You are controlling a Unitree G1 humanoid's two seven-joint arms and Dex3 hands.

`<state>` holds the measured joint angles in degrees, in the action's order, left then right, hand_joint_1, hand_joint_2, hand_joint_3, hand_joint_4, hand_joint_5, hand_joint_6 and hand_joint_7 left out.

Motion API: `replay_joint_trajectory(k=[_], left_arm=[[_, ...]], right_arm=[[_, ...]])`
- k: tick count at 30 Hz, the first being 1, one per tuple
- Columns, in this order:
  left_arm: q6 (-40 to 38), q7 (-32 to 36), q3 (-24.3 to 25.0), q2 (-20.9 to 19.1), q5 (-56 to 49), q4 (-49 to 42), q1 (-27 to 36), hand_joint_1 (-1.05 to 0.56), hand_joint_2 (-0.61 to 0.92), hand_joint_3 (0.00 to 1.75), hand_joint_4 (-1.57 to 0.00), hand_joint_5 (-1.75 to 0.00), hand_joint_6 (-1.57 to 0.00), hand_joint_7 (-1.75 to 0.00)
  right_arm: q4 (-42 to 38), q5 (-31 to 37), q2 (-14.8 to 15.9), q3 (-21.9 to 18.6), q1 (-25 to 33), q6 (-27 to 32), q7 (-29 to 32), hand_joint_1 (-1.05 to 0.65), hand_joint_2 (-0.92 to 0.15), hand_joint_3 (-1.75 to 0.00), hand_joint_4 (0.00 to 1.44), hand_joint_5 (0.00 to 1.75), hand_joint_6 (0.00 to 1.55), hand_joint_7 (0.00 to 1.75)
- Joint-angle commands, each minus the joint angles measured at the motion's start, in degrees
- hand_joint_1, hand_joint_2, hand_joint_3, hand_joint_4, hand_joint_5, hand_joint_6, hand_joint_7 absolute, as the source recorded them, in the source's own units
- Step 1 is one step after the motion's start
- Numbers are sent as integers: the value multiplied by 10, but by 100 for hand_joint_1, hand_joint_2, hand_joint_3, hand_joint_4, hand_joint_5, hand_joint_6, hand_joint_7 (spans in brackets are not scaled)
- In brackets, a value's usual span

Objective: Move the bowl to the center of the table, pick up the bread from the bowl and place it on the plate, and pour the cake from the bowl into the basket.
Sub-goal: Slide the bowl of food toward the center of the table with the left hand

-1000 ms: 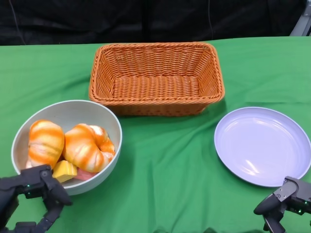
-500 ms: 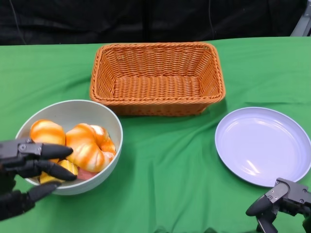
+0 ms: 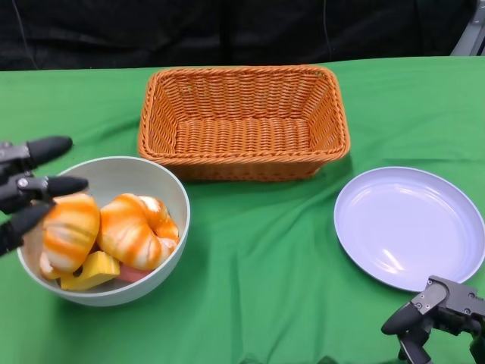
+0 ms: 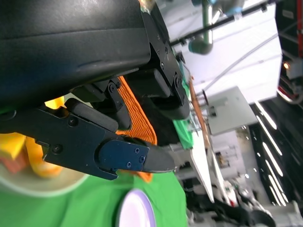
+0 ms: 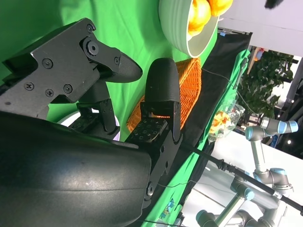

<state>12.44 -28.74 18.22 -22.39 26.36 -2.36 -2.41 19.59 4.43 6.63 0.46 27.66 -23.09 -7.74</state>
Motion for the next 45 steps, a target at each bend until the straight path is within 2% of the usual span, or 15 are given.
replay_joint_trajectory(k=[1, 6, 13, 16, 23, 31, 35, 40, 45], left_arm=[[-4, 19, 12, -15, -27, -44, -35, -73, 92, 38, -62, -16, -62, 0], [16, 22, 11, -31, -73, -157, -105, -76, 92, 44, -57, -10, -56, 0], [71, 35, -6, -63, -152, -364, -207, -78, 92, 53, -48, -2, -45, 0], [77, 49, -17, -76, -182, -471, -258, -75, 92, 55, -48, -1, -45, 0], [86, 74, -51, -97, -237, -627, -327, -67, 92, 61, -43, 0, -40, 0], [69, 132, -94, -101, -297, -694, -352, -72, 92, 61, -41, 0, -37, 0], [34, 155, -107, -99, -313, -710, -357, -71, 92, 63, -37, 0, -32, 0], [-19, 123, -103, -86, -297, -712, -357, -73, 92, 60, -33, 0, -29, 0], [-69, 108, -73, -67, -257, -707, -356, -74, 92, 56, -33, 0, -29, -1]], right_arm=[[-5, -3, 0, 0, -1, -9, 5, -8, -49, -99, 80, 145, 79, 115], [-9, -3, 1, 0, -3, -13, 5, -10, -50, -97, 80, 145, 80, 115], [-13, -2, 1, 3, 0, -18, 5, -8, -53, -94, 81, 143, 80, 114], [-10, 4, -1, 5, 4, -16, 9, -5, -53, -95, 82, 142, 81, 111], [-7, 10, -2, 14, 8, -18, 13, -5, -52, -96, 82, 143, 82, 109], [-9, 10, -1, 18, 7, -20, 15, -6, -52, -97, 81, 147, 83, 109], [-9, 14, -2, 19, 7, -18, 17, -7, -52, -96, 82, 147, 83, 109], [-4, 16, -2, 18, 11, -15, 19, -7, -52, -96, 81, 146, 83, 110], [-10, 17, 0, 18, 8, -21, 19, -8, -52, -96, 82, 146, 83, 110]])
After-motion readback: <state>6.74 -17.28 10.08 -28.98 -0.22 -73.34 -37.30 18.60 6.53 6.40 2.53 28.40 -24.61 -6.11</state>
